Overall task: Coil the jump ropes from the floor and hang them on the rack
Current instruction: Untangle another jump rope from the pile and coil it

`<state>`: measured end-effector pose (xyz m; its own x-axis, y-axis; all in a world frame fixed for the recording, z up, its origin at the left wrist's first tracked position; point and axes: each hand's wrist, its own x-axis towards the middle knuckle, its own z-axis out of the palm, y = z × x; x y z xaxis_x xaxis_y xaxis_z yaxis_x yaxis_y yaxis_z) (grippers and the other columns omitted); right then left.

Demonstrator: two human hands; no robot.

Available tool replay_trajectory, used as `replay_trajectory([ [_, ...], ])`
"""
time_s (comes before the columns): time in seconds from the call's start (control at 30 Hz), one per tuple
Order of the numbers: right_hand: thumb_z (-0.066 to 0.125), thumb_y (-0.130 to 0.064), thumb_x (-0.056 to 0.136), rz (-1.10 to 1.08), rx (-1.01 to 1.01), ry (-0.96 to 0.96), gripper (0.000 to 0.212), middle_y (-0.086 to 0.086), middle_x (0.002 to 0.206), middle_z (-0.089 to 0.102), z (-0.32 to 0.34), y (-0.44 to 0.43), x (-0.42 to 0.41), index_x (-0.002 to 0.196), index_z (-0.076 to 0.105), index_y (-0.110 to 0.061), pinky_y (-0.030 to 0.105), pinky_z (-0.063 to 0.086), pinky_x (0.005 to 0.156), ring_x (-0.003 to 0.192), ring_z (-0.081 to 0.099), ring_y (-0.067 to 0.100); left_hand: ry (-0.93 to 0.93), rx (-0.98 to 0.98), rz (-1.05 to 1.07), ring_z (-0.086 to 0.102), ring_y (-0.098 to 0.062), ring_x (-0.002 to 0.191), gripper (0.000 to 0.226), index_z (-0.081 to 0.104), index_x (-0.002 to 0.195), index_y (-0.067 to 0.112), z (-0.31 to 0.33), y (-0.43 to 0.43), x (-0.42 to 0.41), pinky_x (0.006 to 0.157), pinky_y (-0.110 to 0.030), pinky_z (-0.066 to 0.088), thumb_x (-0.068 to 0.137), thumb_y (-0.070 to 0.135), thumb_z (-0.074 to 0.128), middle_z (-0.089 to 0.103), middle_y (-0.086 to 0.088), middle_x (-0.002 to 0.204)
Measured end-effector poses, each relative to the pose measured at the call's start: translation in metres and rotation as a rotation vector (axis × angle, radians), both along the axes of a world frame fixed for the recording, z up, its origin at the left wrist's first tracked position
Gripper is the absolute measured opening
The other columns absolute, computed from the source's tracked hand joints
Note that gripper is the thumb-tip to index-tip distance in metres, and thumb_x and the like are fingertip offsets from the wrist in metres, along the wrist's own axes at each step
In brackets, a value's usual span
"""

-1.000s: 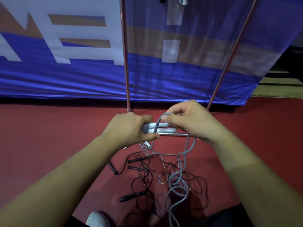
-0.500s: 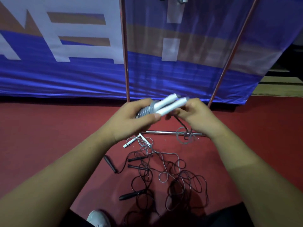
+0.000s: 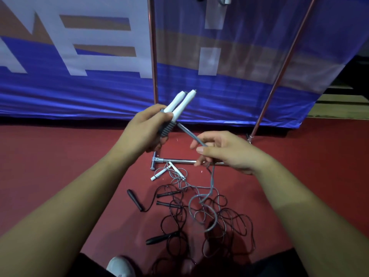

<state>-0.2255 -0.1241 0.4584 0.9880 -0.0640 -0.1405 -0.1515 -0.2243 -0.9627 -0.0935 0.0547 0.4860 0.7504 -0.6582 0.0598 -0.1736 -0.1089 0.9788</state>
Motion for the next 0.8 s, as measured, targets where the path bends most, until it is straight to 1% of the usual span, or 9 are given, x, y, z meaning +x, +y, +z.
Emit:
replay_trajectory([
  [0.13,0.057,-0.01,0.098,-0.046,0.012,0.037,0.009,-0.005,0.055,0.047,0.001,0.005,0.001,0.102,0.064,-0.006,0.026,0.04,0.054,0.048,0.045,0.011,-0.11,0.063,0.088,0.045,-0.02,0.043,0.01,0.067,0.102,0.03,-0.002,0.011,0.015,0.042,-0.024,0.033,0.096,0.03,0.059,0.058,-0.008,0.058],
  [0.23,0.059,-0.013,0.098,-0.099,-0.054,0.061,0.007,-0.006,0.051,0.046,-0.001,0.007,0.003,0.101,0.061,-0.007,0.022,0.033,0.047,0.042,0.038,0.007,-0.239,0.148,0.082,0.056,-0.012,0.053,0.033,0.061,0.124,0.051,-0.01,0.017,0.022,0.054,-0.025,0.047,0.093,0.04,0.064,0.065,0.01,0.068],
  [0.37,0.06,-0.019,0.098,-0.108,-0.256,0.063,0.011,-0.001,0.057,0.057,0.003,0.009,-0.002,0.094,0.064,-0.01,0.019,0.034,0.041,0.044,0.046,0.007,-0.392,0.298,0.118,0.057,-0.004,0.054,0.019,0.063,0.11,0.051,-0.015,0.017,0.025,0.069,-0.036,0.052,0.091,0.05,0.062,0.067,0.013,0.067],
  [0.43,0.06,-0.021,0.097,-0.14,-0.307,0.05,0.013,0.0,0.059,0.057,0.005,0.007,-0.003,0.095,0.07,-0.012,0.018,0.037,0.043,0.047,0.05,0.008,-0.396,0.341,0.143,0.059,-0.012,0.056,0.015,0.063,0.103,0.046,-0.015,0.018,0.026,0.073,-0.044,0.055,0.09,0.052,0.06,0.068,0.007,0.067],
  [0.57,0.063,-0.029,0.095,-0.142,-0.278,0.051,0.013,0.006,0.058,0.048,0.006,0.006,-0.005,0.09,0.072,-0.022,0.037,0.04,0.05,0.053,0.044,0.024,-0.498,0.507,0.142,0.064,-0.02,0.074,0.02,0.056,0.105,0.045,-0.018,0.017,0.027,0.074,-0.042,0.053,0.09,0.058,0.054,0.069,0.007,0.074],
  [0.63,0.062,-0.028,0.095,-0.114,-0.334,0.029,0.015,-0.002,0.056,0.045,0.009,0.012,-0.006,0.089,0.071,-0.018,0.029,0.037,0.051,0.052,0.042,0.019,-0.634,0.633,0.132,0.064,-0.025,0.085,0.026,0.051,0.111,0.045,-0.024,0.014,0.024,0.071,-0.038,0.049,0.091,0.061,0.052,0.068,0.008,0.083],
  [0.7,0.061,-0.024,0.095,-0.104,-0.511,-0.01,0.012,-0.012,0.056,0.054,0.011,0.022,-0.006,0.09,0.07,-0.018,0.023,0.041,0.054,0.05,0.048,0.009,-0.739,0.672,0.155,0.065,-0.031,0.089,0.032,0.049,0.117,0.043,-0.03,0.01,0.024,0.068,-0.035,0.044,0.091,0.06,0.054,0.068,0.003,0.089],
  [0.77,0.058,-0.019,0.093,-0.151,-0.63,-0.047,0.011,-0.011,0.06,0.059,0.009,0.029,-0.004,0.091,0.068,-0.02,0.028,0.047,0.06,0.057,0.055,0.009,-0.808,0.645,0.226,0.065,-0.035,0.092,0.035,0.049,0.121,0.041,-0.028,0.01,0.027,0.069,-0.036,0.044,0.091,0.059,0.056,0.07,-0.003,0.095],
  [0.8,0.057,-0.018,0.093,-0.185,-0.604,-0.052,0.011,-0.01,0.057,0.057,0.007,0.031,-0.003,0.091,0.067,-0.02,0.028,0.047,0.059,0.055,0.054,0.01,-0.828,0.627,0.265,0.065,-0.036,0.093,0.035,0.05,0.121,0.04,-0.025,0.01,0.03,0.069,-0.037,0.044,0.092,0.058,0.056,0.07,-0.005,0.097],
])
